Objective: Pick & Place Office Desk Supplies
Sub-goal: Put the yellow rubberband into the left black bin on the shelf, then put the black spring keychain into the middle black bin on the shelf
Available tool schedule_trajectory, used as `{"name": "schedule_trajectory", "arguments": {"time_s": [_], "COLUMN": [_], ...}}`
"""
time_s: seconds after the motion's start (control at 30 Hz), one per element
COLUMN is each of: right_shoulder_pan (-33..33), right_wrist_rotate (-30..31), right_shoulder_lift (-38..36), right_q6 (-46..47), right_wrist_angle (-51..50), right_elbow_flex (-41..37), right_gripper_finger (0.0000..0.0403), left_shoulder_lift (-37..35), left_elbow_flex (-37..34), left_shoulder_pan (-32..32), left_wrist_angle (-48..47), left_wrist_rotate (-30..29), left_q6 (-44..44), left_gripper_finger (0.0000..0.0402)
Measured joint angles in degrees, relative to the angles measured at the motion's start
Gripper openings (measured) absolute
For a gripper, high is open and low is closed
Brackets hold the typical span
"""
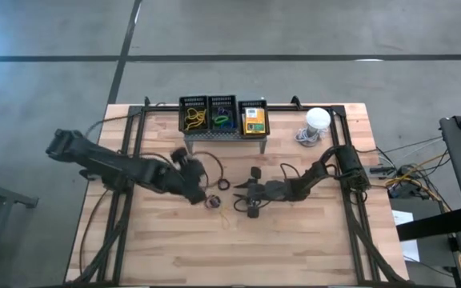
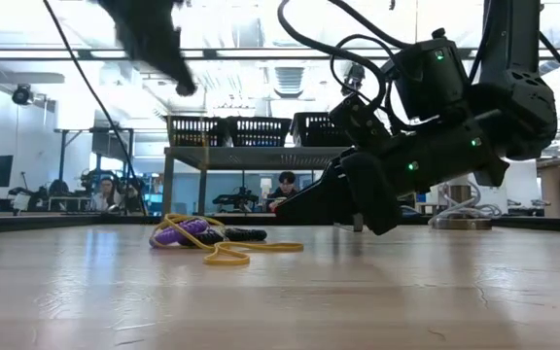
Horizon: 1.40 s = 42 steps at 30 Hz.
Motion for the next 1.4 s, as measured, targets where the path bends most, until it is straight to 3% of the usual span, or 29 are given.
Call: {"name": "schedule_trajectory", "arguments": {"time_s": [0.1,0.23,0.4,0.57,0.73,0.87,0.97,1.4], "right_shoulder_pan": [0.00,0.02,0.02,0.02,0.02,0.04,0.04,0.17], "right_wrist_rotate": [0.00,-0.03,-0.07,-0.07,-0.11,-0.22,-0.22,-0.51], "right_shoulder_lift": [0.00,0.00,0.00,0.00,0.00,0.00,0.00,0.01], "right_q6": [0.03,0.17,0.47,1.18,1.27,2.28,2.35,4.05], "right_wrist_angle": [-0.29,-0.39,-0.43,-0.94,-1.82,-2.98,-3.01,-3.43], "right_elbow_flex": [-0.05,-0.07,-0.09,-0.09,-0.12,-0.12,-0.12,-0.19], "right_gripper_finger": [0.0122,0.0121,0.0115,0.0109,0.0107,0.0109,0.0108,0.0105], "left_shoulder_lift": [-2.00,-3.98,-4.75,-4.39,-2.73,-1.24,0.39,1.83], "left_elbow_flex": [9.40,18.05,23.65,24.01,23.94,23.93,23.93,23.90], "left_shoulder_pan": [0.65,4.32,15.24,29.97,43.23,49.67,51.05,49.68], "left_wrist_angle": [-9.66,-11.57,-6.75,-2.85,-3.16,-3.35,-5.12,-16.23], "left_wrist_rotate": [-10.02,-20.03,-21.55,-14.37,-1.99,10.91,15.53,18.42], "left_q6": [3.61,13.23,26.92,32.04,28.68,28.14,27.71,17.41], "left_gripper_finger": [0.0005,0.0005,0.0004,0.0007,0.0023,0.0038,0.0055,0.0142]}}
